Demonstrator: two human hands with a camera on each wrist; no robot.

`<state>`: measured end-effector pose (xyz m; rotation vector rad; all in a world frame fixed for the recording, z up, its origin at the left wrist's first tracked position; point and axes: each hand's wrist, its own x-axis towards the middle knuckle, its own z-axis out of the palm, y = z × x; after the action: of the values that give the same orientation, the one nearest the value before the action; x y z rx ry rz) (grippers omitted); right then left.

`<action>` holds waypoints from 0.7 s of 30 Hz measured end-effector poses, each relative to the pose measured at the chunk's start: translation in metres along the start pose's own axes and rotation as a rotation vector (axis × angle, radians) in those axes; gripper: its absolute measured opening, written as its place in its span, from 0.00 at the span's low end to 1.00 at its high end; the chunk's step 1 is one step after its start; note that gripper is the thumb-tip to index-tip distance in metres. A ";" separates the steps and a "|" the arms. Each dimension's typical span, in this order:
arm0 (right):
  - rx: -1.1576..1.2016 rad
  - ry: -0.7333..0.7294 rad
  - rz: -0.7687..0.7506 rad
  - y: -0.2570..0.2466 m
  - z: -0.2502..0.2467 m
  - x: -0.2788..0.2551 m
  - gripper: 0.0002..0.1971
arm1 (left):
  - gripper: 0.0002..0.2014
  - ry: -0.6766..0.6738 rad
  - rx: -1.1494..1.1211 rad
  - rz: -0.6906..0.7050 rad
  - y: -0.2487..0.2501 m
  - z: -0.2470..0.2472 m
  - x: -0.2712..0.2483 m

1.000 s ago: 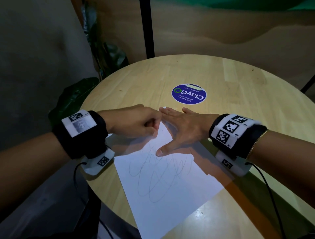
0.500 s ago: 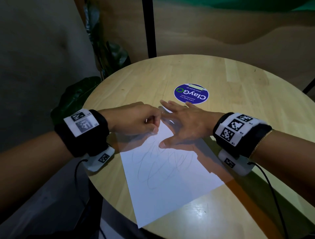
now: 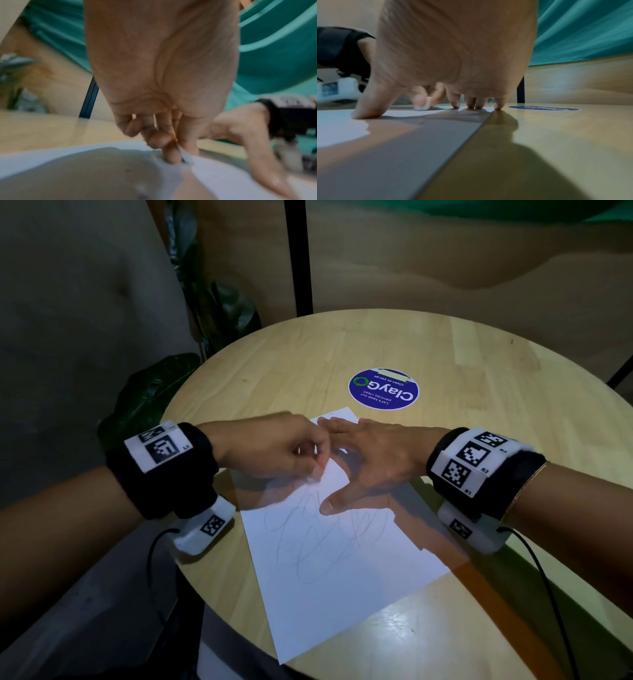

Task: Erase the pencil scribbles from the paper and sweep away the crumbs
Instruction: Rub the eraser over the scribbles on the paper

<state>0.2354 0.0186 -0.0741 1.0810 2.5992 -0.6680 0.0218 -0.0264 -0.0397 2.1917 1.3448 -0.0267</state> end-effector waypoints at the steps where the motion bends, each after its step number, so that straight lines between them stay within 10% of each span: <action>1: -0.004 0.010 -0.017 0.001 0.001 0.002 0.55 | 0.02 0.084 0.059 0.002 -0.002 0.000 0.002; 7: 0.012 0.001 -0.010 -0.004 -0.002 -0.005 0.50 | 0.02 -0.096 0.002 0.032 0.009 0.003 -0.001; 21: 0.020 0.000 0.011 -0.001 0.000 0.001 0.57 | 0.03 0.049 0.128 -0.021 0.004 -0.001 -0.002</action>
<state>0.2345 0.0185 -0.0744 1.0999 2.5900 -0.6933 0.0239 -0.0293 -0.0359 2.2980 1.4286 -0.0689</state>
